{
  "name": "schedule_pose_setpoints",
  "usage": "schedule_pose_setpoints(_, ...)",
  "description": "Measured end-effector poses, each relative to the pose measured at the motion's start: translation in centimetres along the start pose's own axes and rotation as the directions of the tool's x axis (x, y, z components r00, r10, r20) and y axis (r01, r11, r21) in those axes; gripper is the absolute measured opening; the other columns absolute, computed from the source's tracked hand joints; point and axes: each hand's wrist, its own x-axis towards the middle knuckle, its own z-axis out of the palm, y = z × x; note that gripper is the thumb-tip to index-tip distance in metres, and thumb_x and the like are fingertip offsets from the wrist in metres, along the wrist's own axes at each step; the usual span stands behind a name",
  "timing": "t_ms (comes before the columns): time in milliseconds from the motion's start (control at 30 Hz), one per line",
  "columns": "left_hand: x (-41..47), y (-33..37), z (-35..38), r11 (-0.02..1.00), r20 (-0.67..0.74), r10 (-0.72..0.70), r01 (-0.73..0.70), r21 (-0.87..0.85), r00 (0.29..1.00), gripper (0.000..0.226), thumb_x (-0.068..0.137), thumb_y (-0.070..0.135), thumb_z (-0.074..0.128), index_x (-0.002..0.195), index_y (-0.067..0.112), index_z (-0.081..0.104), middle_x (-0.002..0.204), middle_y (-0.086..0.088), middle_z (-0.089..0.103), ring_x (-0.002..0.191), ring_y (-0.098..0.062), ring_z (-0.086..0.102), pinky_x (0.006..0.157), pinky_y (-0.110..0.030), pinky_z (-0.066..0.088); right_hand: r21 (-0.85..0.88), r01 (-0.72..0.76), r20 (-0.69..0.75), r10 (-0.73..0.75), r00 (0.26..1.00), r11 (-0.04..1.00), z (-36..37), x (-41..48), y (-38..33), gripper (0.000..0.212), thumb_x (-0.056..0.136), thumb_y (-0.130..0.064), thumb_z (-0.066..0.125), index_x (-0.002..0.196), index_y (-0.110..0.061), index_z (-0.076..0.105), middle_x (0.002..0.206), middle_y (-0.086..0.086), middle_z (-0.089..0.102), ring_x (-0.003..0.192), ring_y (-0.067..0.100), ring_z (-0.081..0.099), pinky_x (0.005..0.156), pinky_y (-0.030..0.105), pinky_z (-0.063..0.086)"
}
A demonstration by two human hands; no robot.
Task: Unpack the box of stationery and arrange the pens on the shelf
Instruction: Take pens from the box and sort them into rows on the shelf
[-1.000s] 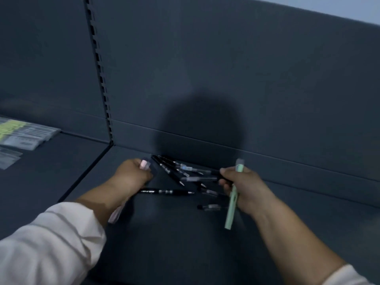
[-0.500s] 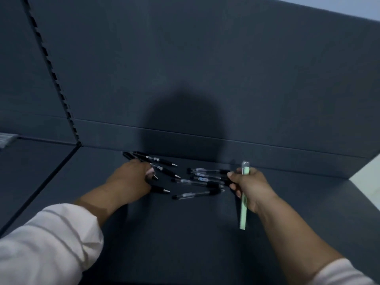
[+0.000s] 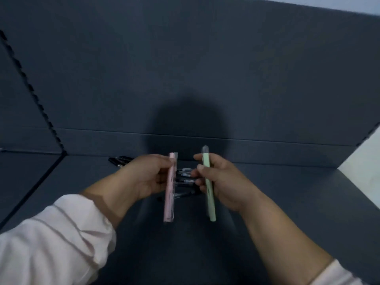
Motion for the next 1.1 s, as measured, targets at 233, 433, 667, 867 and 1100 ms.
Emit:
schedule_pose_setpoints(233,2.2,-0.4,4.9,0.943,-0.147,-0.056,0.004,-0.333,0.988,0.015,0.097,0.000,0.043,0.086,0.008,0.049,0.081,-0.013,0.049,0.068,-0.021,0.052,0.038,-0.025,0.052,-0.324,0.262,0.104,-0.241,0.965,0.909,-3.6,-1.3,0.2,0.057,0.076,0.020,0.055,0.108,-0.027,0.062,0.107,-0.013,0.060,0.088,-0.009,0.057,0.078,0.011,0.048)
schedule_pose_setpoints(433,2.4,-2.1,11.5,0.931,-0.030,-0.089,0.073,-0.357,0.996,0.009,0.095,0.008,0.051,0.099,0.005,0.059,0.071,-0.011,0.065,0.068,-0.020,0.060,0.041,-0.024,0.053,-0.280,0.344,0.165,-0.308,0.937,0.896,-7.4,-2.6,0.4,0.043,0.077,0.007,0.070,0.107,-0.025,0.067,0.134,-0.010,0.045,0.124,-0.001,0.047,0.104,0.020,0.041)
schedule_pose_setpoints(667,3.4,-4.7,14.4,0.853,-0.211,0.313,-0.176,0.491,0.926,0.020,0.093,0.031,0.055,0.089,0.012,0.057,0.072,-0.006,0.061,0.067,-0.026,0.058,0.049,-0.022,0.039,-0.506,0.277,-0.160,-0.404,0.901,0.817,-15.3,-1.8,-0.7,0.006,0.094,-0.018,0.057,0.094,-0.013,0.059,0.079,0.005,0.061,0.073,0.011,0.054,0.069,0.028,0.045)
schedule_pose_setpoints(867,3.7,-6.6,11.7,0.068,-0.033,0.555,-0.006,0.998,0.831,0.055,0.092,0.044,0.046,0.143,0.028,0.032,0.149,-0.003,0.034,0.139,-0.025,0.024,0.110,-0.037,0.022,-0.998,0.055,0.064,-0.445,0.893,-0.032,-22.6,1.5,2.7,0.022,0.092,-0.024,0.054,0.113,-0.020,0.061,0.101,0.006,0.058,0.088,0.030,0.058,0.070,0.035,0.046)
schedule_pose_setpoints(1100,4.3,-8.3,10.1,-0.017,-0.107,0.383,0.123,0.992,0.917,0.081,0.088,0.069,0.022,0.151,0.026,-0.004,0.158,-0.001,-0.017,0.145,-0.023,-0.015,0.116,-0.044,0.001,-0.991,-0.058,-0.025,-0.265,0.964,-0.117,-26.0,1.8,4.8,0.057,0.092,-0.062,0.032,0.142,-0.034,0.036,0.144,-0.007,0.039,0.128,0.020,0.037,0.103,0.038,0.026)
